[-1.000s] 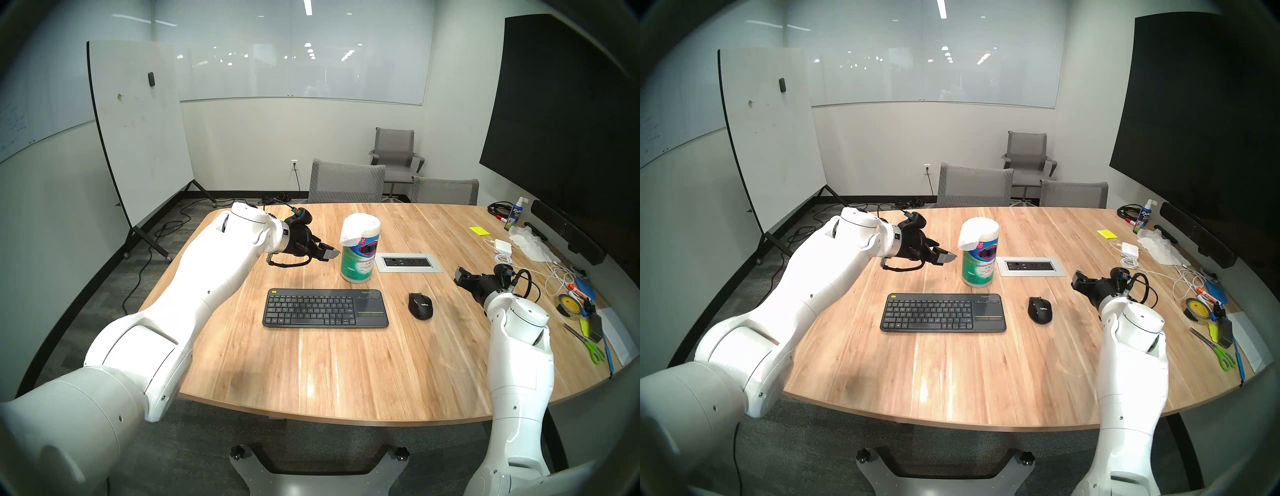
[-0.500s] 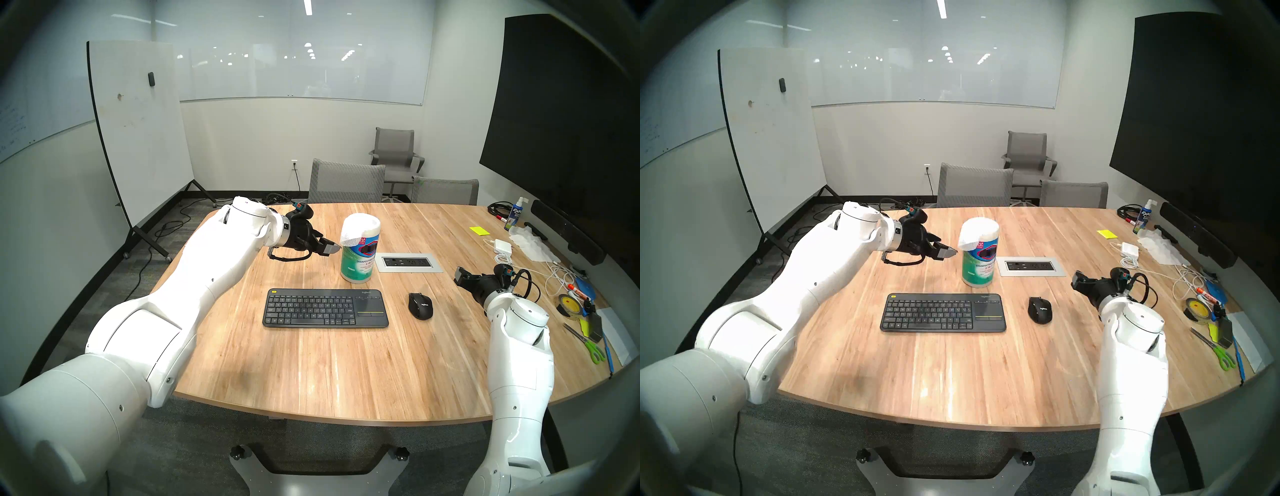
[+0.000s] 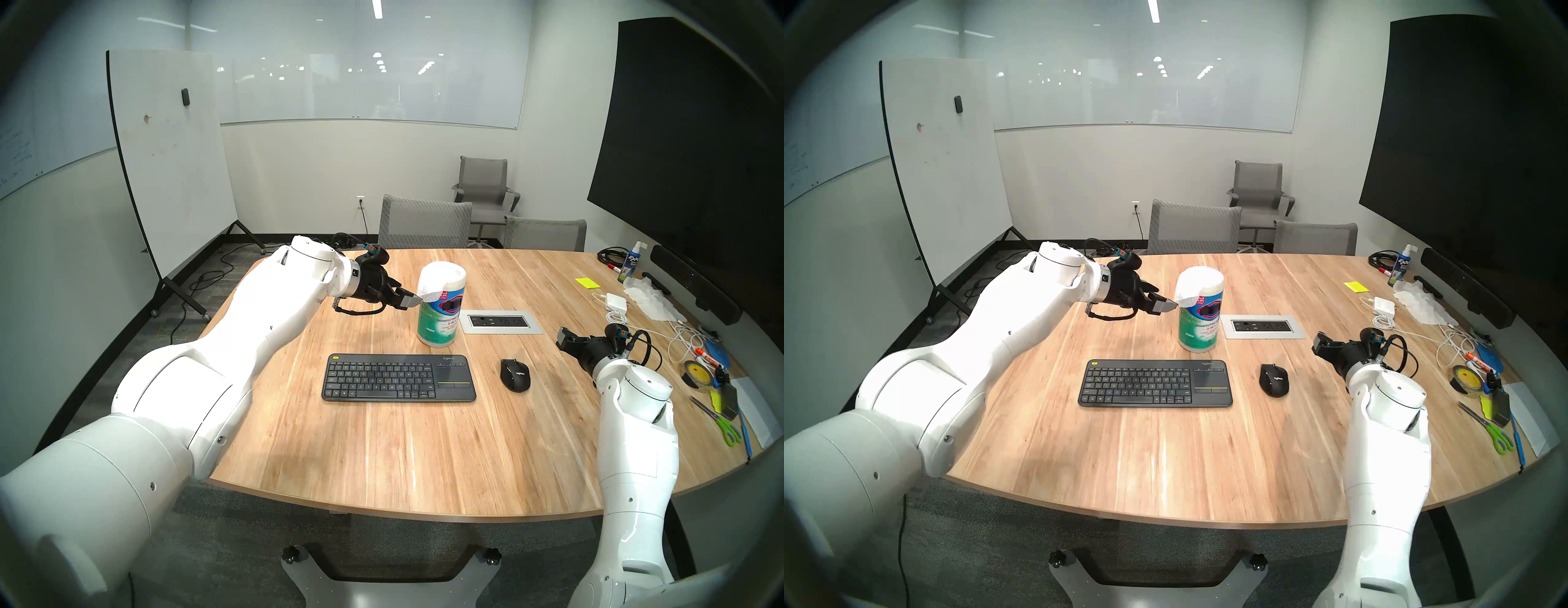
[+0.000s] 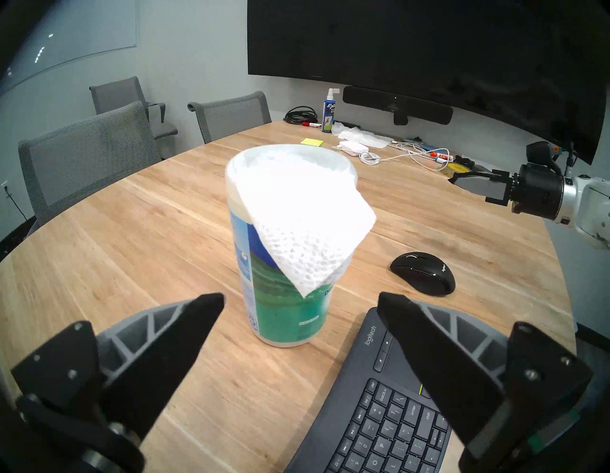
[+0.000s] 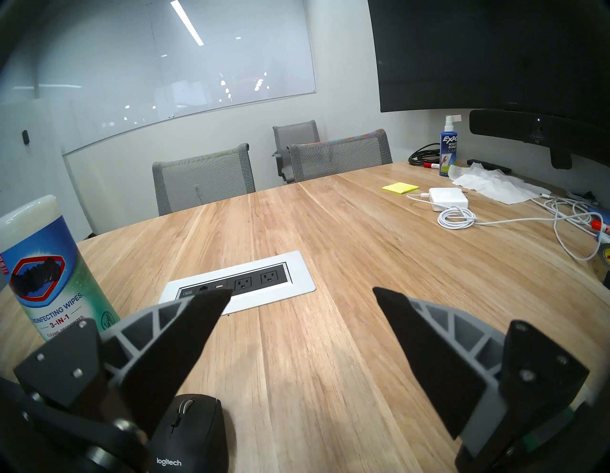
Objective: Wipe the keyboards and mice with a disinfecting wipe, then set the wipe down
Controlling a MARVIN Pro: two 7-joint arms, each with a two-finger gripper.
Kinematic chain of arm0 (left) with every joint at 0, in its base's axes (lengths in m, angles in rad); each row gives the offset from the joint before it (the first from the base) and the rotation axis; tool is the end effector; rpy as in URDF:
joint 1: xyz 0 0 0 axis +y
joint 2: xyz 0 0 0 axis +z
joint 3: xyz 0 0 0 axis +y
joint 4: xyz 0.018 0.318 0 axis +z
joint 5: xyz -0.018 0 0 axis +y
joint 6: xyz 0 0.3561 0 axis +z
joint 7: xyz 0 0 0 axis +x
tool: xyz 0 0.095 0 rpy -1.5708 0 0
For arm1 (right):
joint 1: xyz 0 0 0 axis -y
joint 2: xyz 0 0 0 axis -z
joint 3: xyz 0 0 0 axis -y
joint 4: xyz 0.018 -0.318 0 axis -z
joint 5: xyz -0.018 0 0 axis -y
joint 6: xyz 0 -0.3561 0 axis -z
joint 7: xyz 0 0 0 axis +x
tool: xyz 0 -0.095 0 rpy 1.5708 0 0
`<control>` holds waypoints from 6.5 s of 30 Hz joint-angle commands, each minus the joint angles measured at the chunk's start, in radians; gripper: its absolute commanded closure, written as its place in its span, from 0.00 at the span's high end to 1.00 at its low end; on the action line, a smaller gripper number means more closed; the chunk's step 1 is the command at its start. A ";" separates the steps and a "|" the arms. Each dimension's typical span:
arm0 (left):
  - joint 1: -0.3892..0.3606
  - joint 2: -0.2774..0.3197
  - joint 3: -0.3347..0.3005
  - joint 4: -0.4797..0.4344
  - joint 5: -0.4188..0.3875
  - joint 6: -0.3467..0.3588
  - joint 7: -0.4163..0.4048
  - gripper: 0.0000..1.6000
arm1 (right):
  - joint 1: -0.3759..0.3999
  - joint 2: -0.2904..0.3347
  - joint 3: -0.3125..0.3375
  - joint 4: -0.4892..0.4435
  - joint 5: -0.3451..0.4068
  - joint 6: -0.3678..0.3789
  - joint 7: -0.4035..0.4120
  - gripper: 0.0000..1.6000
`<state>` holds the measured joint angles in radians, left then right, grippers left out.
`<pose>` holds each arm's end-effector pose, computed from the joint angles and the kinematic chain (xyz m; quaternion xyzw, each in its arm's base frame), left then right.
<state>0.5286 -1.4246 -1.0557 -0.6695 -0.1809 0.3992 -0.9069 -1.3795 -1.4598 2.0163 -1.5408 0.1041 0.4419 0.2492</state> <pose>0.6757 -0.0938 -0.1856 0.7524 -0.3999 0.4475 0.2716 0.4844 -0.2132 -0.2775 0.7712 -0.1206 0.6250 0.0042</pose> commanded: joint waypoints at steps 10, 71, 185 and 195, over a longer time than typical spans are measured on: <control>-0.108 -0.073 -0.006 0.123 -0.009 -0.098 -0.041 1.00 | 0.012 0.002 0.000 -0.020 0.001 -0.003 -0.002 1.00; -0.223 -0.170 -0.005 0.443 0.001 -0.286 -0.111 0.00 | 0.011 0.001 0.000 -0.021 0.001 -0.003 -0.002 1.00; 0.535 0.507 -0.276 -1.040 -0.015 0.314 -0.196 0.00 | 0.012 0.002 0.000 -0.019 0.001 -0.004 -0.001 1.00; 0.582 0.495 -0.356 -0.982 -0.022 0.299 -0.117 0.00 | 0.011 0.001 0.000 -0.021 0.000 -0.003 -0.002 1.00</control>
<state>1.0784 -0.9346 -1.3629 -1.6740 -0.2021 0.7184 -1.0623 -1.3794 -1.4597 2.0163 -1.5384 0.1041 0.4419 0.2497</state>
